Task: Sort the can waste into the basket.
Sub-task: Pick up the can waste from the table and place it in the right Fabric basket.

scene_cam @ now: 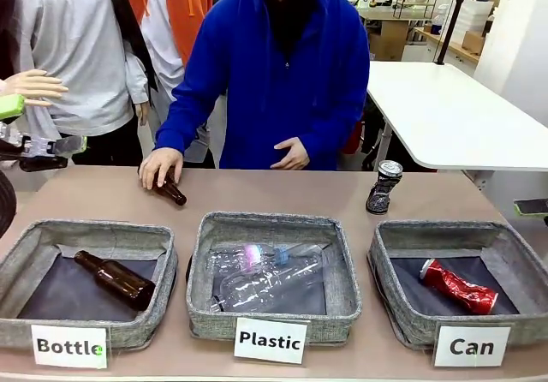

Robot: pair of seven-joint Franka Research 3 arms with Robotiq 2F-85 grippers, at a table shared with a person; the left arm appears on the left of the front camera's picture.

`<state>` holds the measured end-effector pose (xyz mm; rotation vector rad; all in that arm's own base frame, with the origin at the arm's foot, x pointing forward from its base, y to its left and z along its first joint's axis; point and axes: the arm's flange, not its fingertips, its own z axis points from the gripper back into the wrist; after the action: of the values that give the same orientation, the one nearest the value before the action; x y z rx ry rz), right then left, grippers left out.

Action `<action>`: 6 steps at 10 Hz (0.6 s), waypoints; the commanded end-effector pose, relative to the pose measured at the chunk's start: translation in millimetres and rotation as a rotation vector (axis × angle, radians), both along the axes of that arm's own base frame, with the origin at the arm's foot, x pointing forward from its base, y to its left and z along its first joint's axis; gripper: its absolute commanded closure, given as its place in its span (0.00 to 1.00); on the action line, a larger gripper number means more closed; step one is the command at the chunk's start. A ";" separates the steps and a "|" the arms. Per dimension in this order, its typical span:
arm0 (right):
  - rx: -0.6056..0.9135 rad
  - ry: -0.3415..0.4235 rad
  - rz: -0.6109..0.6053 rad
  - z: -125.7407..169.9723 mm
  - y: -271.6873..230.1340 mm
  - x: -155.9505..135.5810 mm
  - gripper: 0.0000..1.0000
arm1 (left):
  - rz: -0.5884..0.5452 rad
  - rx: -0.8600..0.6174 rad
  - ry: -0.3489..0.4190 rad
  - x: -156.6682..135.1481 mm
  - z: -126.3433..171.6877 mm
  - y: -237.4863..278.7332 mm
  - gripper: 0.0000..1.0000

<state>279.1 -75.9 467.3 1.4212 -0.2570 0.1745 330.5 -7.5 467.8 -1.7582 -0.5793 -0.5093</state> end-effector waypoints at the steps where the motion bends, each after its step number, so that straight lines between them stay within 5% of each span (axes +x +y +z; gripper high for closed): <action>1: 0.010 -0.006 -0.004 0.4 1.2 2.6 0.00 | 0.015 -0.008 0.024 -0.7 -1.8 0.1 0.00; 6: 0.010 -0.006 -0.004 0.4 1.2 2.6 0.00 | 0.015 -0.008 0.024 -0.7 -1.8 0.1 0.00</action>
<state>279.1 -75.9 467.3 1.4213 -0.2571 0.1744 332.2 -5.2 463.4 -1.7581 -0.5762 -0.4924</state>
